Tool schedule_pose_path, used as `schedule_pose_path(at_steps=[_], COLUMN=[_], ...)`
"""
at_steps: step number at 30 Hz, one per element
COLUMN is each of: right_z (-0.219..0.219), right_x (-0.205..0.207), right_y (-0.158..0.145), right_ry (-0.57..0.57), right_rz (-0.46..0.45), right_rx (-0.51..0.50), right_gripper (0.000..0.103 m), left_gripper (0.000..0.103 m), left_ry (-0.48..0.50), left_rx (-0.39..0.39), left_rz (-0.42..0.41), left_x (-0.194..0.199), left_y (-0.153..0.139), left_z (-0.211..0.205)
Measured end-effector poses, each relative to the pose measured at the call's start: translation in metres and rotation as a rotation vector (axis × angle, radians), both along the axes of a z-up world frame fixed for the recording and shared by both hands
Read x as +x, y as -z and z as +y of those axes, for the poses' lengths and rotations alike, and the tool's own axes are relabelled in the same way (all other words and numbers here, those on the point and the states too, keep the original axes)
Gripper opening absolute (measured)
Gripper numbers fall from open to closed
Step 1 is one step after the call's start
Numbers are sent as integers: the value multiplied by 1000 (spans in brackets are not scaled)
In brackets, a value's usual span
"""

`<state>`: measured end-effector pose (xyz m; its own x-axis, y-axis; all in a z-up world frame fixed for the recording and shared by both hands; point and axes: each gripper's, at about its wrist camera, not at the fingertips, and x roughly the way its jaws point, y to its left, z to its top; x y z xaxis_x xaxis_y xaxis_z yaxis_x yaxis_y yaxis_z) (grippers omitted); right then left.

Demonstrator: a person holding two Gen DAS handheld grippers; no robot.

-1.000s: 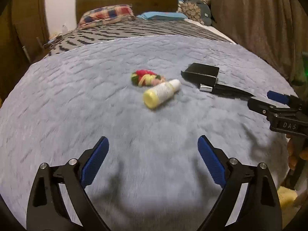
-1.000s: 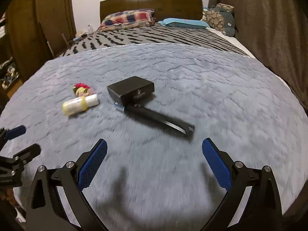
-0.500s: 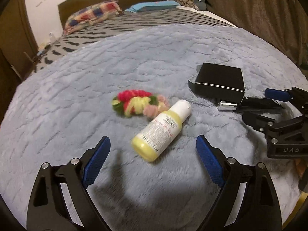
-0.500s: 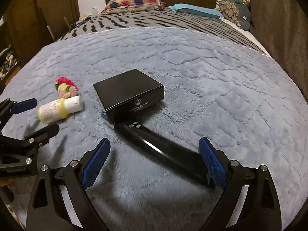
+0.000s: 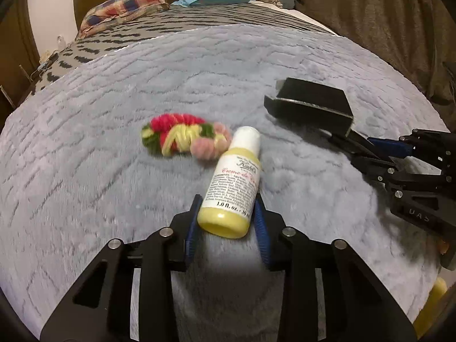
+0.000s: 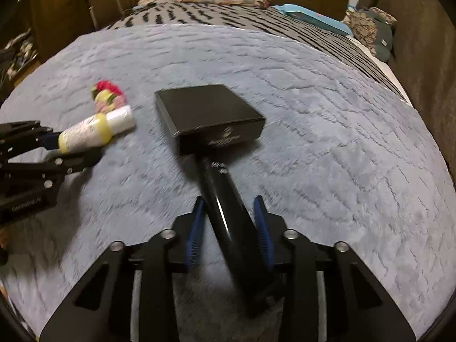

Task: Collect trash
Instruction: 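Grasp the yellow bottle with the left tool while the right tool grasps the black-handled brush, then lower the bottle and brush below the bed edge and release both into the bin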

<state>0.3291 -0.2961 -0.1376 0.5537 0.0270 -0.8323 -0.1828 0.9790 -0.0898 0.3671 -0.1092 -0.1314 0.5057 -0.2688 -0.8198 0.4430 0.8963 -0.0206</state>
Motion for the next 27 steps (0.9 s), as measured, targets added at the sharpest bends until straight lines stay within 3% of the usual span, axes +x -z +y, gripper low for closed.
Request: schedule_pose_path(at_steps=[6, 13, 27], right_z=[-3, 4, 18], right_x=[-26, -95, -247], right_y=[-9, -21, -25], right_ry=[31, -14, -18], right_rz=[2, -56, -166], right_rx=[118, 213, 349], right_gripper=[23, 23, 23], left_gripper=[30, 29, 28], left_ry=[-14, -24, -1], left_rx=[-27, -55, -114], left_rz=[-2, -46, -183], left_x=[-32, -84, -247], left_y=[-8, -25, -35], left_z=[12, 33, 56])
